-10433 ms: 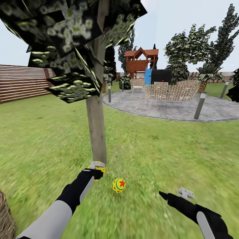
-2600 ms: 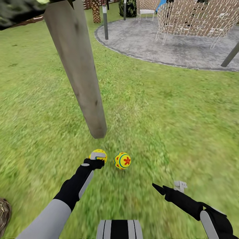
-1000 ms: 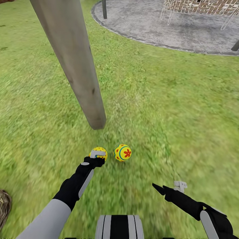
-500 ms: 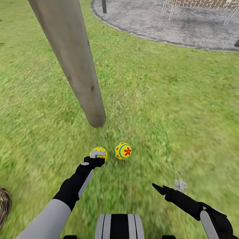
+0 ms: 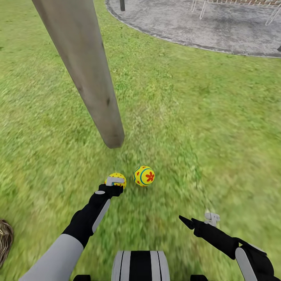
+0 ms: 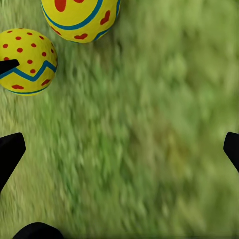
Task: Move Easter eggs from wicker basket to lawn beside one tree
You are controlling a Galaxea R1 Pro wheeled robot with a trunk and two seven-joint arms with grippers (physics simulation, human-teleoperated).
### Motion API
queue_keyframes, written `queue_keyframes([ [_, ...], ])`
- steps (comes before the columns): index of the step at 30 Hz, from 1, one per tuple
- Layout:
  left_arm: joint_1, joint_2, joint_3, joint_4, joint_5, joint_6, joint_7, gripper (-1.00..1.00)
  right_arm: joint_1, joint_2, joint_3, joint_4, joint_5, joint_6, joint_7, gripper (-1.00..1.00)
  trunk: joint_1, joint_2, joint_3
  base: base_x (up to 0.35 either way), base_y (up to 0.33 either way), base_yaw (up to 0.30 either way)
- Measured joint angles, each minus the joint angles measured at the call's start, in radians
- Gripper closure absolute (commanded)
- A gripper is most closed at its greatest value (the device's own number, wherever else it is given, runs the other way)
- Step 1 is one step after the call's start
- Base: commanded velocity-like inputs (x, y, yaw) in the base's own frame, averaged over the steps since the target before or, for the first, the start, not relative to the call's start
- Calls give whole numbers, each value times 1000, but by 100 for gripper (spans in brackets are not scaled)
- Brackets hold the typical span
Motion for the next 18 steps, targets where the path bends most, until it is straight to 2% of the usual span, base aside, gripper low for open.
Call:
queue_keyframes([
  [4,0,0,0,0,0,0,0,100,0,0,0,0,0,0,0,-100,0,0,0,0,0,0],
  [7,0,0,0,0,0,0,0,100,0,0,0,0,0,0,0,-100,1,-1,-11,0,0,0],
  [15,0,0,0,0,0,0,0,100,0,0,0,0,0,0,0,-100,1,-1,-12,0,0,0],
  [18,0,0,0,0,0,0,0,100,0,0,0,0,0,0,0,-100,3,-1,-23,0,0,0],
])
